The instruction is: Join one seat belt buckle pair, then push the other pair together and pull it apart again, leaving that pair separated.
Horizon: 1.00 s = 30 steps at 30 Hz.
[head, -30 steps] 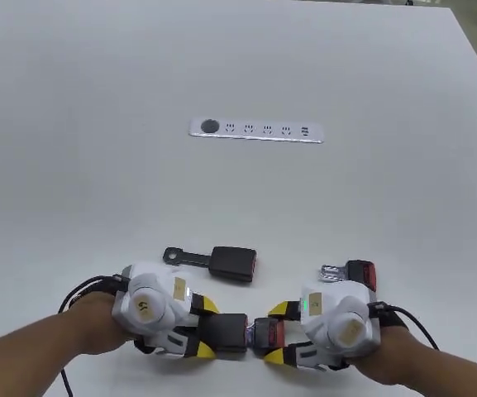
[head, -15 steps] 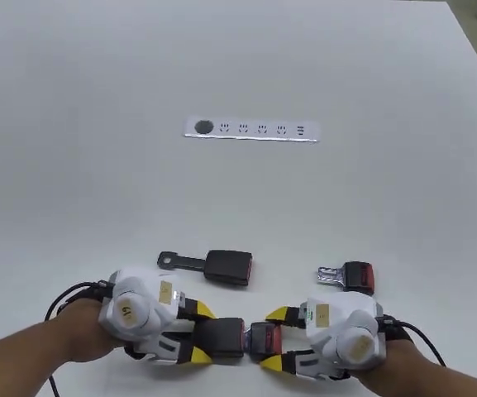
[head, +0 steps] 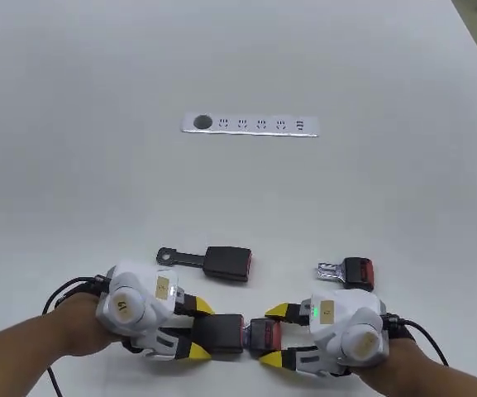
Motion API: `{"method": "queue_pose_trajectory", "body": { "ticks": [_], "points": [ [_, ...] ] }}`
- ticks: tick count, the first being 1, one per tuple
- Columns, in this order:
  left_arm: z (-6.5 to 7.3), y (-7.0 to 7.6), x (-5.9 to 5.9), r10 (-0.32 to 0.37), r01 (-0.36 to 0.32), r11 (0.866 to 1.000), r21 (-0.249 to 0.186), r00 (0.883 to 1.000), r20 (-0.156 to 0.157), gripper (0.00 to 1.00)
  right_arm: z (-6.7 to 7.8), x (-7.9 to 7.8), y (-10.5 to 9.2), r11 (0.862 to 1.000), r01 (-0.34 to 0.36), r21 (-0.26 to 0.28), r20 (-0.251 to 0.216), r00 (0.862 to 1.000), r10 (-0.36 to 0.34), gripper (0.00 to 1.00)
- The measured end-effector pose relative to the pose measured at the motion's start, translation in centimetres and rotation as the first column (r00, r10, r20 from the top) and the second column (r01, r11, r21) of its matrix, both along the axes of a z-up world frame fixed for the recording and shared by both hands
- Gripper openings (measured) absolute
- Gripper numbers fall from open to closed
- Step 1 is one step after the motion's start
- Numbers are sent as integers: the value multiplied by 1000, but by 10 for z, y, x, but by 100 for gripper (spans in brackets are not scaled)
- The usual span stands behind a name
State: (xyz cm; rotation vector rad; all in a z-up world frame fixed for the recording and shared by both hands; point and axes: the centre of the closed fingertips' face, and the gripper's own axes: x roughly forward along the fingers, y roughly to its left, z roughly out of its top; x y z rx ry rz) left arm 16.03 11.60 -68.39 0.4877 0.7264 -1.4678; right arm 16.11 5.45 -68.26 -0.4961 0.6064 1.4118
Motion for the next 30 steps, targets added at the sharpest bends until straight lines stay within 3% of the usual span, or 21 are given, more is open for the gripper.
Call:
{"method": "queue_pose_trajectory", "body": {
  "ticks": [6, 8, 9, 10, 15, 19, 22, 24, 26, 30],
  "points": [
    [1, -1, -1, -11, 11, 1000, 19, 1000, 21, 32, 0, 0, 1, 1000, -8, -23, 11, 1000, 9, 32],
    [1, -1, 0, 0, 0, 1000, 31, 1000, 5, 33, 0, -1, 2, 1000, -14, -25, 21, 1000, 14, 32],
    [0, -1, -1, -9, 9, 999, 42, 1000, 11, 33, 1, -1, 2, 999, -13, -29, 23, 1000, 14, 32],
    [-1, 0, 0, -53, 49, 996, 79, 998, 47, 33, 0, -1, 2, 999, -10, -34, 22, 1000, 11, 32],
    [-3, 0, -2, -57, 50, 992, 119, 997, 60, 33, 2, -2, 3, 999, -8, -50, 19, 1000, 9, 33],
    [-4, -2, -2, -66, 54, 989, 140, 995, 77, 34, -2, -2, 1, 993, -50, -103, 63, 996, 57, 33],
    [-5, -3, -2, -65, 50, 984, 169, 995, 82, 36, -2, 3, 1, 993, 15, -115, 59, 998, -9, 37],
    [-4, -2, -1, -50, 35, 983, 181, 995, 81, 44, -3, 2, -1, 994, 43, -102, 43, 998, -39, 48],
    [2, -5, -1, -14, 2, 988, 157, 997, 76, 52, 1, 2, -2, 996, 63, -69, 35, 998, -60, 59],
    [15, -9, 2, 14, -25, 993, 116, 995, 96, 57, 11, 7, -6, 994, 107, -32, 48, 993, -106, 64]
  ]
}}
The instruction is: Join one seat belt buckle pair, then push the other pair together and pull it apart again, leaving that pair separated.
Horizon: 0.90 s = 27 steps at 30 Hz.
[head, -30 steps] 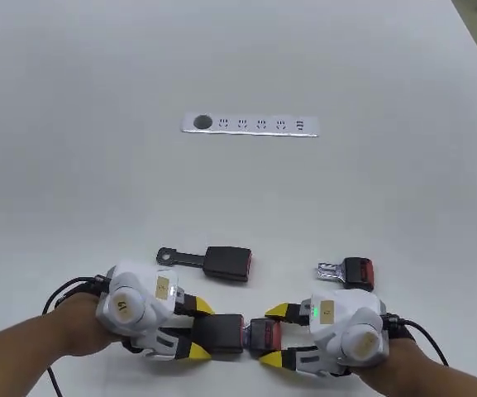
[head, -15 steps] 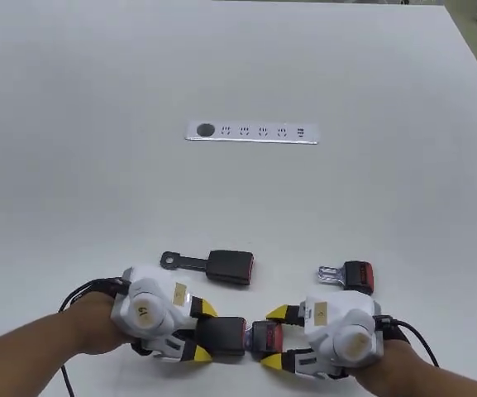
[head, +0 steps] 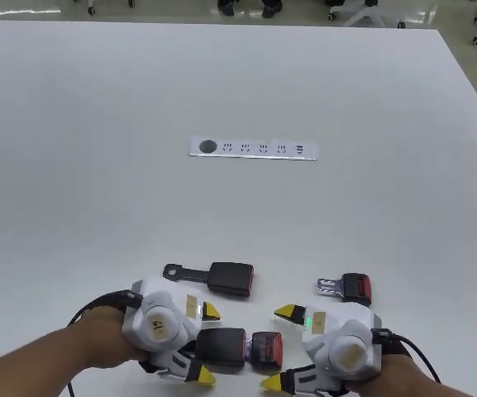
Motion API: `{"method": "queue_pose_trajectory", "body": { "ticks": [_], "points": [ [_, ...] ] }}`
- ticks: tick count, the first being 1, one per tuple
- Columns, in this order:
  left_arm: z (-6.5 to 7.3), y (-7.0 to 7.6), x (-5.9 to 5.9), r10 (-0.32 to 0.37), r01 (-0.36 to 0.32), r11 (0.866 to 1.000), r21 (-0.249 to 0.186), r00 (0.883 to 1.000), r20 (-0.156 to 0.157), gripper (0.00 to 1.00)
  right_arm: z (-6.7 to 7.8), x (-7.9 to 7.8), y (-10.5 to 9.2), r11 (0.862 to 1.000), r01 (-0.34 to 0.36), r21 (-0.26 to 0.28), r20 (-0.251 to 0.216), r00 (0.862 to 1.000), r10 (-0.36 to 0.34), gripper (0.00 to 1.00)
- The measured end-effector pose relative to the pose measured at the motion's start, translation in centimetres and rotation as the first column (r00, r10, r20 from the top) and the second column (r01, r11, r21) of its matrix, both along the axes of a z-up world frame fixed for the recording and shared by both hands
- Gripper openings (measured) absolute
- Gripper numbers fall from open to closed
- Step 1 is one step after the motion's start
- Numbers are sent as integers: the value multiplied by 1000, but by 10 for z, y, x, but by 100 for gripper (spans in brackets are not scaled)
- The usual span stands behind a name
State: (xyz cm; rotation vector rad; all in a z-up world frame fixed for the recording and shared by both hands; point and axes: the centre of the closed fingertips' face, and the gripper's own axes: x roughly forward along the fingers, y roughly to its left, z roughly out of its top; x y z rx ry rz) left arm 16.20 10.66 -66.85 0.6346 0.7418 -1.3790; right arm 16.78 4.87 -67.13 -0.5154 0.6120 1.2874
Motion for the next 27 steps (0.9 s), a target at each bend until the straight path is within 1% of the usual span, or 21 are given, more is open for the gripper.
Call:
{"method": "queue_pose_trajectory", "body": {
  "ticks": [1, 2, 3, 4, 5, 6, 8, 10, 11, 13, 14, 15, 17, 18, 19, 20, 21, 24, 26, 27],
  "points": [
    [3, -1, 2, 14, -14, 1000, -12, 1000, 1, 60, 4, 1, -1, 1000, 13, 5, 5, 1000, -13, 66],
    [7, -3, 5, 40, -40, 999, -30, 999, 10, 63, 9, 3, -2, 999, 34, 18, 4, 999, -34, 67],
    [10, -4, 8, 56, -55, 998, -40, 998, 17, 68, 13, 3, -3, 998, 49, 31, -3, 999, -49, 66],
    [13, -4, 10, 71, -70, 996, -47, 997, 19, 70, 19, 5, -4, 997, 64, 47, 1, 998, -64, 65],
    [15, -4, 12, 78, -77, 996, -51, 997, 23, 71, 22, 7, -6, 996, 72, 54, 10, 997, -73, 66],
    [19, -4, 14, 87, -85, 995, -57, 996, 31, 71, 26, 8, -8, 994, 83, 65, 9, 996, -84, 67],
    [27, -5, 17, 106, -103, 992, -78, 994, 32, 71, 31, 10, -13, 991, 104, 79, -6, 995, -104, 67],
    [31, -5, 20, 114, -110, 990, -83, 993, 40, 72, 37, 11, -17, 988, 122, 92, -20, 993, -120, 67],
    [34, -4, 20, 116, -112, 991, -79, 992, 47, 72, 42, 13, -20, 987, 128, 99, -12, 992, -127, 67],
    [38, -3, 21, 102, -98, 992, -75, 993, 59, 72, 47, 19, -27, 985, 135, 105, 3, 991, -136, 68],
    [40, -2, 21, 100, -95, 993, -75, 993, 62, 72, 43, 24, -30, 984, 140, 106, 1, 990, -141, 68],
    [41, 0, 23, 99, -94, 993, -73, 993, 62, 72, 44, 27, -36, 983, 147, 107, 2, 989, -148, 69],
    [43, 3, 28, 100, -96, 993, -69, 993, 66, 72, 46, 29, -41, 983, 153, 100, 10, 988, -155, 70],
    [45, 4, 30, 105, -100, 992, -71, 992, 69, 72, 46, 35, -49, 982, 163, 91, 17, 986, -165, 71],
    [48, 5, 34, 113, -108, 991, -77, 991, 70, 72, 46, 37, -51, 982, 166, 90, 18, 986, -168, 70],
    [50, 5, 35, 118, -112, 990, -81, 991, 71, 72, 47, 42, -58, 979, 181, 91, 13, 983, -183, 70],
    [53, 5, 40, 123, -116, 989, -87, 990, 76, 73, 50, 47, -65, 975, 199, 100, 10, 980, -201, 70],
    [58, 5, 50, 133, -125, 988, -96, 987, 86, 73, 54, 57, -79, 969, 228, 91, 20, 973, -231, 71],
    [62, 5, 57, 139, -129, 986, -108, 986, 88, 74, 54, 62, -89, 966, 243, 86, 20, 969, -245, 71],
    [63, 5, 61, 139, -128, 985, -112, 986, 95, 74, 53, 65, -94, 964, 252, 81, 18, 967, -254, 70]
  ]
}}
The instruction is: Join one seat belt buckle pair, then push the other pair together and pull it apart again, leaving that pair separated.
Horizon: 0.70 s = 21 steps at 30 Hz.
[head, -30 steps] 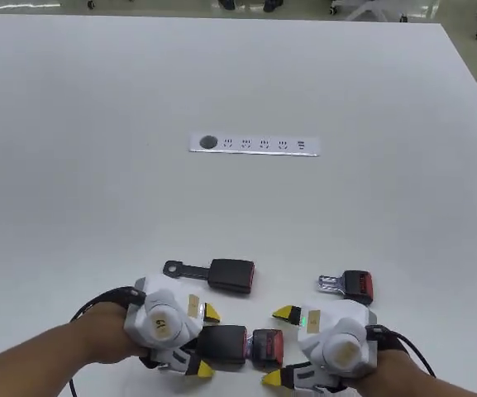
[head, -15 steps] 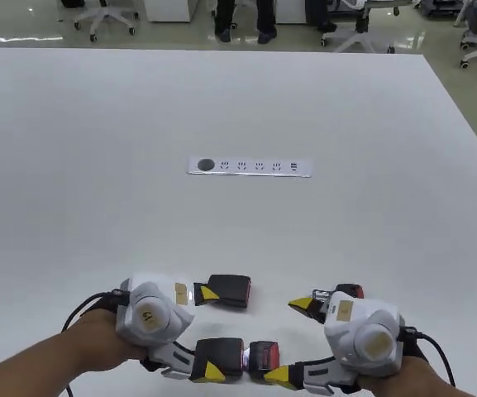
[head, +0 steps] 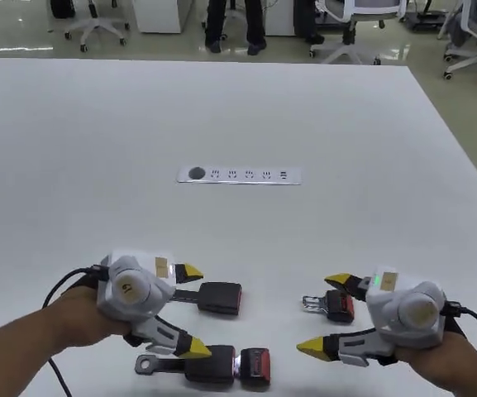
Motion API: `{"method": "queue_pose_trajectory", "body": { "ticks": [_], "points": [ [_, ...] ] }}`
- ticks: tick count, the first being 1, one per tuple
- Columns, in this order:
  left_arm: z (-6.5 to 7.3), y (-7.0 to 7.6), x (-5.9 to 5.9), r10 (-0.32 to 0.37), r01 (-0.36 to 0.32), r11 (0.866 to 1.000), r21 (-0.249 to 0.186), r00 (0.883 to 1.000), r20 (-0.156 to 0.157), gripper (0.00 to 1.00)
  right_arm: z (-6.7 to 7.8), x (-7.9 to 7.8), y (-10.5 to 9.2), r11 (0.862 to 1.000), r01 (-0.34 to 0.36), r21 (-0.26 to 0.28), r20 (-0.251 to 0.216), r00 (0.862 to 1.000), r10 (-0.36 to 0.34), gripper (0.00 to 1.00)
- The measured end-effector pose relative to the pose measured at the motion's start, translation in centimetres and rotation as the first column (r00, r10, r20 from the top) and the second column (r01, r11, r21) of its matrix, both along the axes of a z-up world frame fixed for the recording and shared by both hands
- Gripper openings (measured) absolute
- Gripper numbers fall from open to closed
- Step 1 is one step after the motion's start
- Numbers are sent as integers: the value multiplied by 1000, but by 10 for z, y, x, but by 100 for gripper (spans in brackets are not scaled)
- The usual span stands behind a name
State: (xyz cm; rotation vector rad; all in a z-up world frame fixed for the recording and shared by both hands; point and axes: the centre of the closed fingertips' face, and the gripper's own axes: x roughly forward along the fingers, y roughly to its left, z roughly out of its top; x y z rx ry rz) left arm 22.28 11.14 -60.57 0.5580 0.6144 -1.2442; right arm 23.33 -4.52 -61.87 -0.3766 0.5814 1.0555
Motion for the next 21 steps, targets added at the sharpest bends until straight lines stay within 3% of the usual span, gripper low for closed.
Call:
{"method": "queue_pose_trajectory", "body": {
  "ticks": [8, 11, 16, 21],
  "points": [
    [-8, 7, 17, -23, 23, 1000, 20, 1000, -12, 75, -4, 6, -17, 1000, -6, -24, -28, 1000, 6, 71],
    [-14, 11, 25, -33, 33, 999, 36, 999, -9, 75, -14, 9, -26, 998, -29, -52, -48, 999, 26, 70],
    [-24, 10, 31, -62, 64, 997, 48, 998, -33, 75, -27, 18, -36, 996, -53, -75, -77, 996, 47, 70],
    [-31, 6, 39, -73, 75, 997, 34, 996, -56, 75, -30, 25, -38, 996, -64, -69, -120, 991, 55, 68]
  ]
}}
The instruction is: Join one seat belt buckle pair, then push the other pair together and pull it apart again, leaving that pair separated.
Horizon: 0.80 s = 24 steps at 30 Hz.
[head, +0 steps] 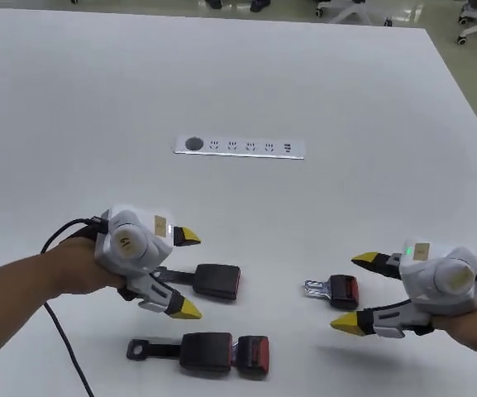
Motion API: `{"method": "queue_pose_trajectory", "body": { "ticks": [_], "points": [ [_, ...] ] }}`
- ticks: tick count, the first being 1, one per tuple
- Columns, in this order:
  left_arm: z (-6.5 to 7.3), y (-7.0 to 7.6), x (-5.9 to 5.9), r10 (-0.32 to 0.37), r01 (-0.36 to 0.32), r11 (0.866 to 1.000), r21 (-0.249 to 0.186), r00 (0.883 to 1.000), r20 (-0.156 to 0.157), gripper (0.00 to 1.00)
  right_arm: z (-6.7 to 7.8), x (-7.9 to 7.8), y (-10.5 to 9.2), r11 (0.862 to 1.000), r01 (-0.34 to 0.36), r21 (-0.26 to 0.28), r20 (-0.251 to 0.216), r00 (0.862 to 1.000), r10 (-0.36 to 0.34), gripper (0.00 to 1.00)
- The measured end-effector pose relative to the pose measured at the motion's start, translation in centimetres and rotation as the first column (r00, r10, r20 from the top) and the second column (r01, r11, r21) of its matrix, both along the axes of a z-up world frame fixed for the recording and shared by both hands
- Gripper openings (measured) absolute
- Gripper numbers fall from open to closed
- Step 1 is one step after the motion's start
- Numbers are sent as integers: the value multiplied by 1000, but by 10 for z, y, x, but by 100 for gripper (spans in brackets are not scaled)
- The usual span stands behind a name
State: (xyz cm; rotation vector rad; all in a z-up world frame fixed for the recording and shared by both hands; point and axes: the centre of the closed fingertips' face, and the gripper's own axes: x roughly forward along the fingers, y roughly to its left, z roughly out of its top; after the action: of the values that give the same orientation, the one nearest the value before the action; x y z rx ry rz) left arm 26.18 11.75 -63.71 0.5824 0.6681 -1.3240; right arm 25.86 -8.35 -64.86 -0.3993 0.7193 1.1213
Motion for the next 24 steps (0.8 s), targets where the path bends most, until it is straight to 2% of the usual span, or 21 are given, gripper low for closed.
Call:
{"method": "queue_pose_trajectory", "body": {
  "ticks": [5, 7, 12, 16, 19, 20, 21, 22, 24],
  "points": [
    [-11, -4, 3, -16, 16, 1000, 4, 1000, -27, 74, -10, 7, -3, 999, -33, -5, -36, 999, 33, 68],
    [-15, -6, 4, -28, 28, 1000, 10, 999, -32, 74, -8, 4, -1, 999, -32, -5, -57, 998, 31, 68],
    [-30, -5, 10, -36, 37, 999, 31, 998, -48, 72, -20, 2, -1, 998, -58, -15, -98, 994, 56, 67],
    [-39, -6, 5, -66, 70, 996, 51, 996, -66, 68, -28, 3, -3, 997, -73, -15, -112, 991, 71, 65],
    [-43, -6, 3, -80, 85, 994, 62, 994, -77, 65, -35, 1, -6, 995, -95, -39, -123, 988, 90, 65],
    [-44, -5, 3, -78, 83, 995, 63, 994, -80, 64, -36, 2, -2, 995, -97, -4, -118, 988, 96, 65],
    [-46, -5, 4, -71, 77, 995, 69, 994, -84, 64, -32, 10, 2, 990, -139, 6, -57, 989, 139, 63],
    [-47, -4, 4, -73, 79, 994, 73, 994, -81, 63, -34, 5, -4, 995, -97, -13, -111, 989, 95, 62],
    [-49, -4, 5, -77, 84, 993, 79, 994, -79, 60, -34, 6, -5, 995, -102, -14, -108, 989, 99, 62]
  ]
}}
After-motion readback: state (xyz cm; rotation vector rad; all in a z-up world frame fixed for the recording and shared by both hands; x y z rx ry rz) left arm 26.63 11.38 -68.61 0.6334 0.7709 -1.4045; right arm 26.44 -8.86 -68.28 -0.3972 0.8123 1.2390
